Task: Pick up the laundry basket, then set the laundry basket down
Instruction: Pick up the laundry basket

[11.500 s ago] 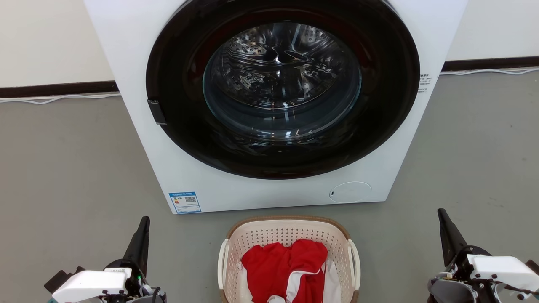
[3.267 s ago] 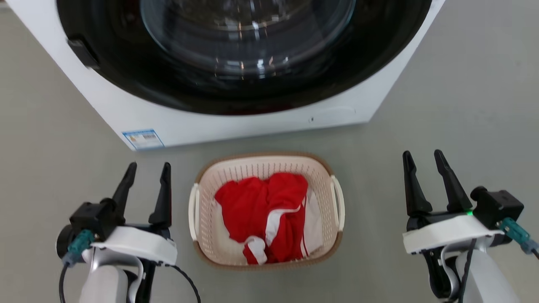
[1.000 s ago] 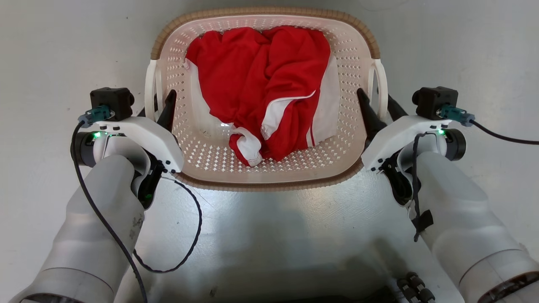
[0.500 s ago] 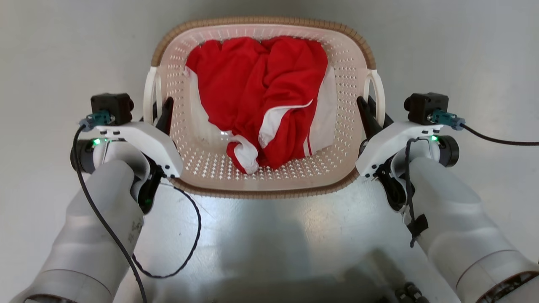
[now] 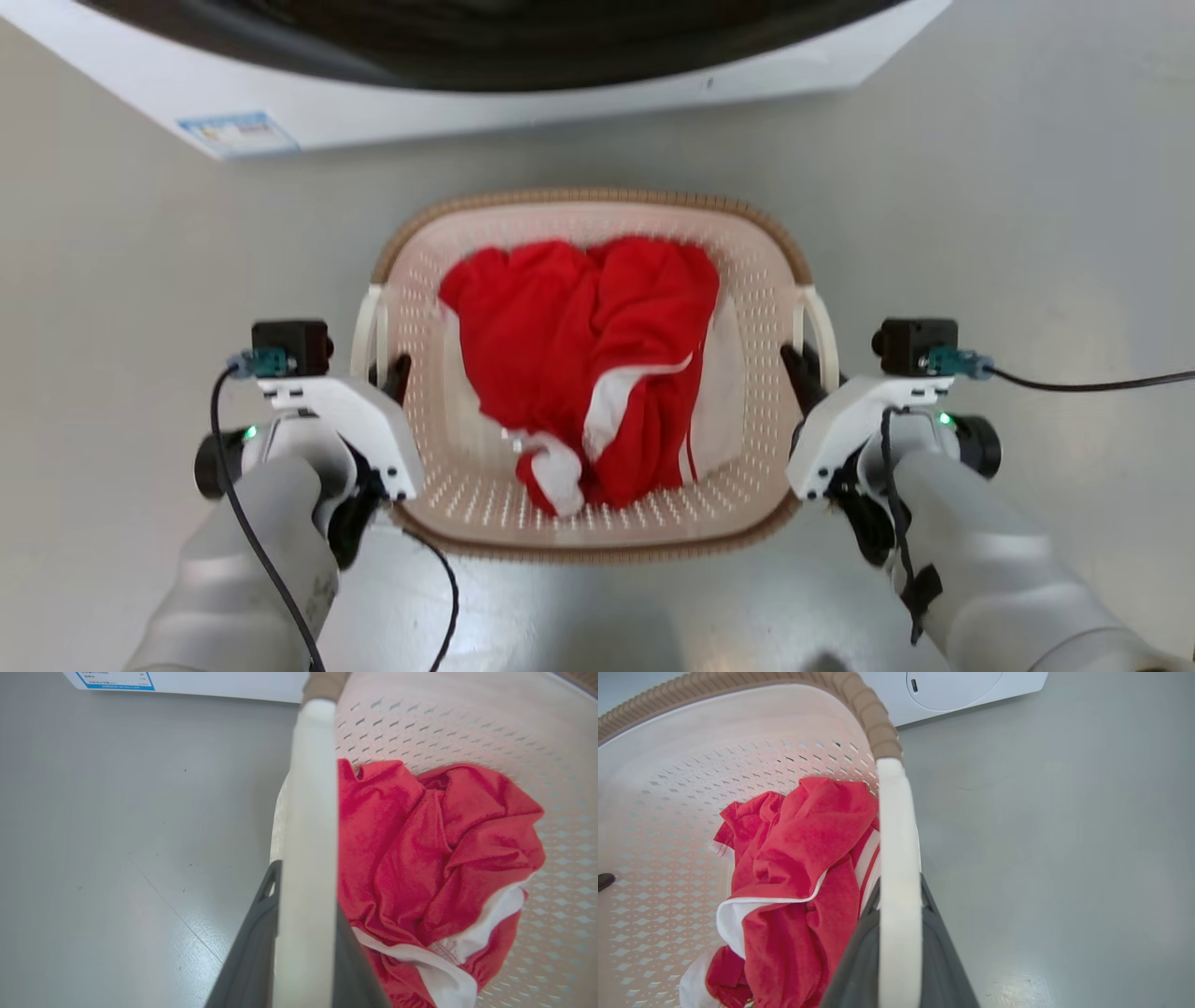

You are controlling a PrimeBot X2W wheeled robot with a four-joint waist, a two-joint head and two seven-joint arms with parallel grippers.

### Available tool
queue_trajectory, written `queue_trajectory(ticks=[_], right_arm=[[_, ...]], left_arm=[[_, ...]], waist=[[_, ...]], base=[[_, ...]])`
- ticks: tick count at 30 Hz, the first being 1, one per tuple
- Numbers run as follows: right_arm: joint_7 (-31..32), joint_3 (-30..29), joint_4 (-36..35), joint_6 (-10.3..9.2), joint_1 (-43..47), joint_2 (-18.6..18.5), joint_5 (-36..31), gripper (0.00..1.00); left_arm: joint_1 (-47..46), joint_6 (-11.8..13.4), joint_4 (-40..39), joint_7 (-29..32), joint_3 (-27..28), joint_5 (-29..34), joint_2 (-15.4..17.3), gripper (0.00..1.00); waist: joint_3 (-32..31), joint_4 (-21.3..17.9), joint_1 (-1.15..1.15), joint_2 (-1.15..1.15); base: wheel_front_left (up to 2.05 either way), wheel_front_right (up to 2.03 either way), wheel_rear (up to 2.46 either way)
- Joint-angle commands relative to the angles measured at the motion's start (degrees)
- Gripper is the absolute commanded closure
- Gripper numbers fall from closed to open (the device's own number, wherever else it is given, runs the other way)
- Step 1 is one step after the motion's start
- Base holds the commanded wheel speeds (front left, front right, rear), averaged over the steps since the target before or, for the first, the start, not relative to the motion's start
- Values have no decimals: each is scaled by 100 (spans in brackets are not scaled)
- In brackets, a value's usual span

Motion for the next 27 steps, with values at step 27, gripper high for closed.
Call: queue_trajectory(ticks=[27], right_arm=[[1399,1069,162,42,859,-55,1029,100]], left_arm=[[1007,-35,466,1411,-616,-872,-261,100]], waist=[[-2709,-23,0,0]], base=[[0,0,0]])
